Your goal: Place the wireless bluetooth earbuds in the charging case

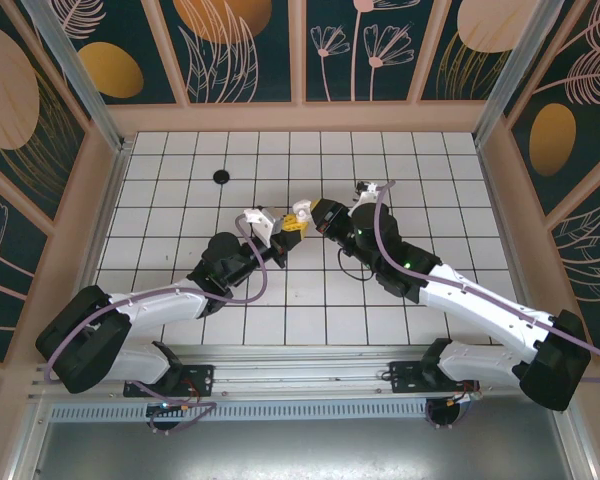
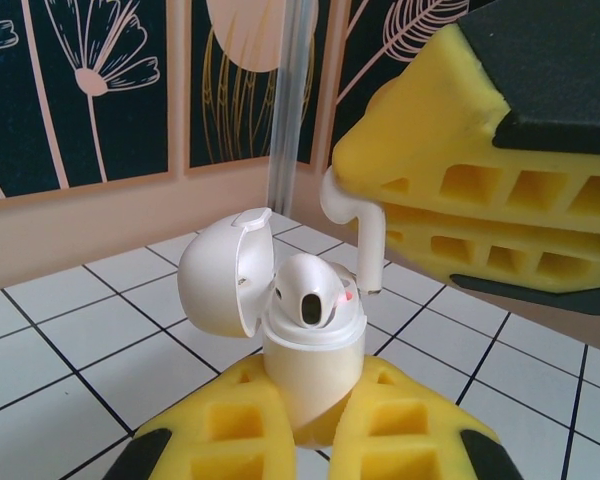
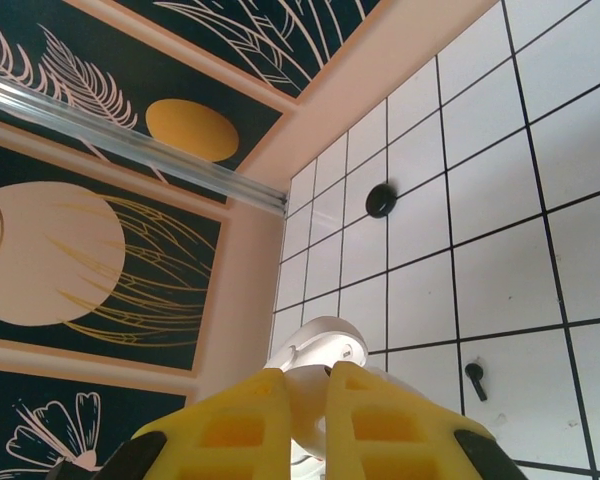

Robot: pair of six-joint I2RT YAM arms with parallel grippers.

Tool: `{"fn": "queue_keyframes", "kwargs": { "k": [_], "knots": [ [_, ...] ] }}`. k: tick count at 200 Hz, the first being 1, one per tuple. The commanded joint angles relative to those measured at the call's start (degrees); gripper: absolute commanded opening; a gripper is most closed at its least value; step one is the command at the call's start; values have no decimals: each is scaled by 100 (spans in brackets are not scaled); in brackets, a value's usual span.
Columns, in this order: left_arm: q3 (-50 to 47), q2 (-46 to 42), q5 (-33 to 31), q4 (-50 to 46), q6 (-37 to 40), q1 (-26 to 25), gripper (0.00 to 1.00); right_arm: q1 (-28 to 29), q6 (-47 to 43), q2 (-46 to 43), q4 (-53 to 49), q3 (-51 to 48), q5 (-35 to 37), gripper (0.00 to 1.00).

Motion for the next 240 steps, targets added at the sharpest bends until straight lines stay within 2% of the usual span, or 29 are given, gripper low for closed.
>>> {"fn": "queue_keyframes", "kwargs": {
  "k": [1,185,240],
  "knots": [
    [176,-60,-39,55,-87,-29,0,69,45,112,281,55,167,12],
    [153,-11,-82,-38,-104,-33,0,113,-165,422,421,403,332,12],
    [160,-34,-146,-12,-96,-26,0,139,-117,478,182,343,337,12]
  ]
}}
